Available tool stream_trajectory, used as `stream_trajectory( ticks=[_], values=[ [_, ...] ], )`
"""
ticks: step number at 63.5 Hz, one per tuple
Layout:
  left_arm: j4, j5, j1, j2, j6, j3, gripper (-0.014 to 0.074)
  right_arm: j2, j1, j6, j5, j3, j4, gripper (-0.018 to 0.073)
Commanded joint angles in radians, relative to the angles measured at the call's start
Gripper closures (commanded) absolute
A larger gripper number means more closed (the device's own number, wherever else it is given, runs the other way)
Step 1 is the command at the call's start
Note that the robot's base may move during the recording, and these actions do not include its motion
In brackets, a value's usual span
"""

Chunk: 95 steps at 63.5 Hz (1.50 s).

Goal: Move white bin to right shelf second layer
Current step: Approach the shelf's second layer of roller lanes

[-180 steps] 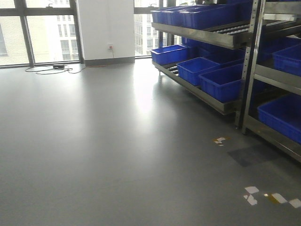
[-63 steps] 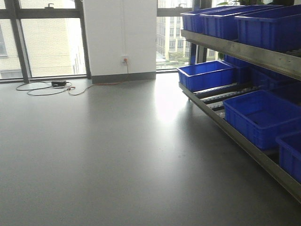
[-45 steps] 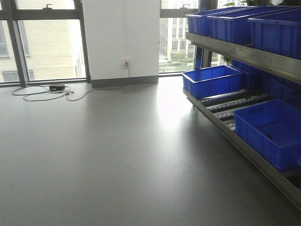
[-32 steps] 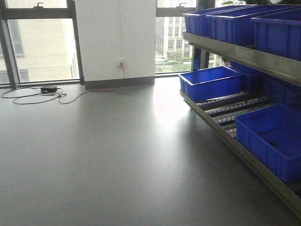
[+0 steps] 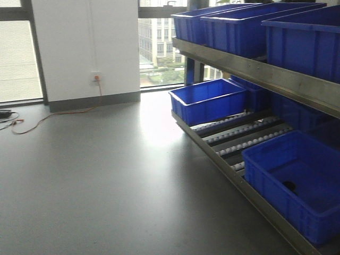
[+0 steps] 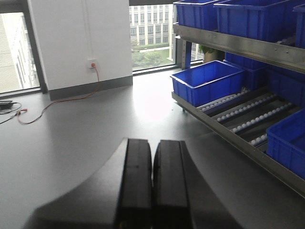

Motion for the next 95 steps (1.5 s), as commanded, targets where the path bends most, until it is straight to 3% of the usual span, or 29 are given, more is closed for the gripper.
stream_trajectory(
  ticks=[1,95],
  values=[
    [0.000,-0.087,-0.004,-0.015,-0.003,0.037,0.0512,0.002,-0.008,-0.003,-0.088,-0.028,-0.002,0.0399],
    [0.000,-0.087,-0.004,-0.015,-0.003,0.037,0.0512,0.002,-0.008,-0.003,-0.087,-0.028,-0.002,0.0399]
  ],
)
